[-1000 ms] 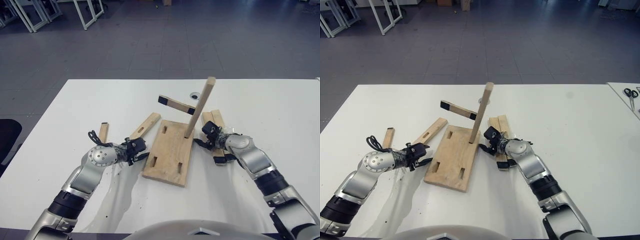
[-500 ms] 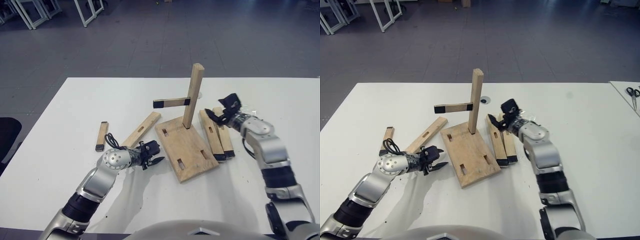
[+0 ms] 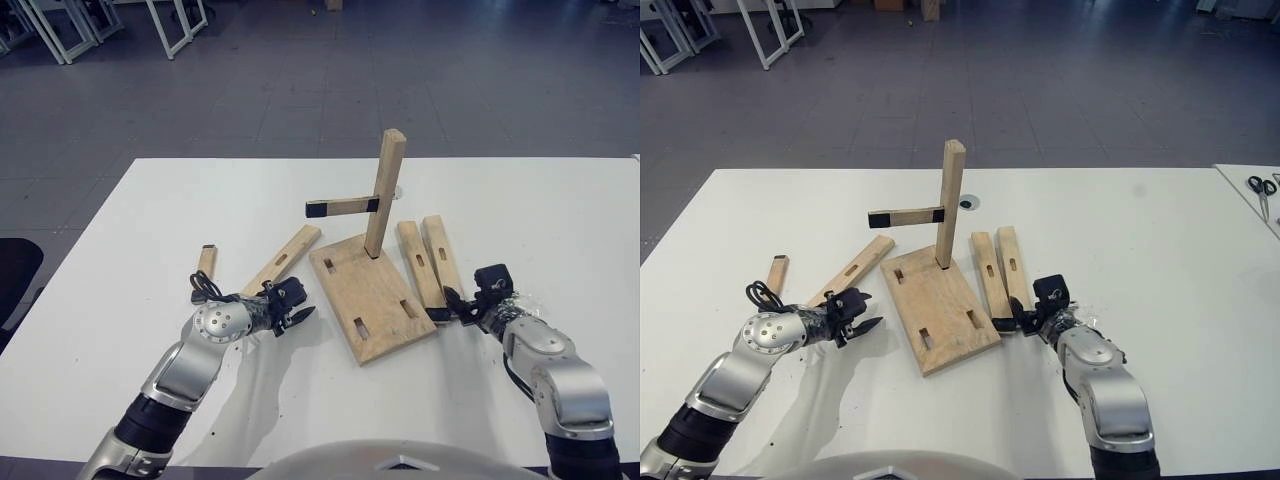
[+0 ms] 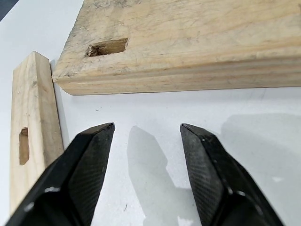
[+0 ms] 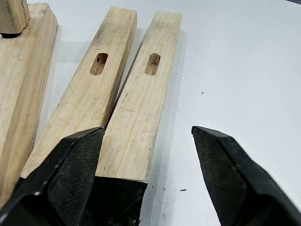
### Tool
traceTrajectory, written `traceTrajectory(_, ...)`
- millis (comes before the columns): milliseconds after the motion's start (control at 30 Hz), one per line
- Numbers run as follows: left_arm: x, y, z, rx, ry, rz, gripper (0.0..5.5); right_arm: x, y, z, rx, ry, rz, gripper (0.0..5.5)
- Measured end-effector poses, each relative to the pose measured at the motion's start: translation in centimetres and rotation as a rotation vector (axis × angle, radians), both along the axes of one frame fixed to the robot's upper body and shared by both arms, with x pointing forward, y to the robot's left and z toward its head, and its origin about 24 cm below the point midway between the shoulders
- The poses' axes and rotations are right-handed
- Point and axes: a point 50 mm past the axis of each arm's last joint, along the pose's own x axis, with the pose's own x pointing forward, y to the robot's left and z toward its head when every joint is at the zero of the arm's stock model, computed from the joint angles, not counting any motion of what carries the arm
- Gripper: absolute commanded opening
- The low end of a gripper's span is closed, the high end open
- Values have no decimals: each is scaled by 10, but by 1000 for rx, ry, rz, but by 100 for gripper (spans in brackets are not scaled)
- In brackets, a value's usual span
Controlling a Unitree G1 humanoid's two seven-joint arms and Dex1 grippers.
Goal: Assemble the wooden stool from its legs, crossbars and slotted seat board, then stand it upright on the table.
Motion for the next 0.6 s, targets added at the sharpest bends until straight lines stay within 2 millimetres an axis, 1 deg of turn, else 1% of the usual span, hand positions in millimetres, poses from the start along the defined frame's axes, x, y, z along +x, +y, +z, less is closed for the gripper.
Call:
traceTrajectory(100,0,0,0,0,0,0,259,0,2,-3,-31,7,-3,342)
traceTrajectory(200,0,0,0,0,0,0,259,0,0,-3,-56,6,-13,342)
traceTrajectory(333,0,0,0,0,0,1,259,1,-7,-1,-131,-4,-29,342)
traceTrajectory(600,0,0,0,-3,-3,6,259,1,-5,2,-127,-16,-18,342)
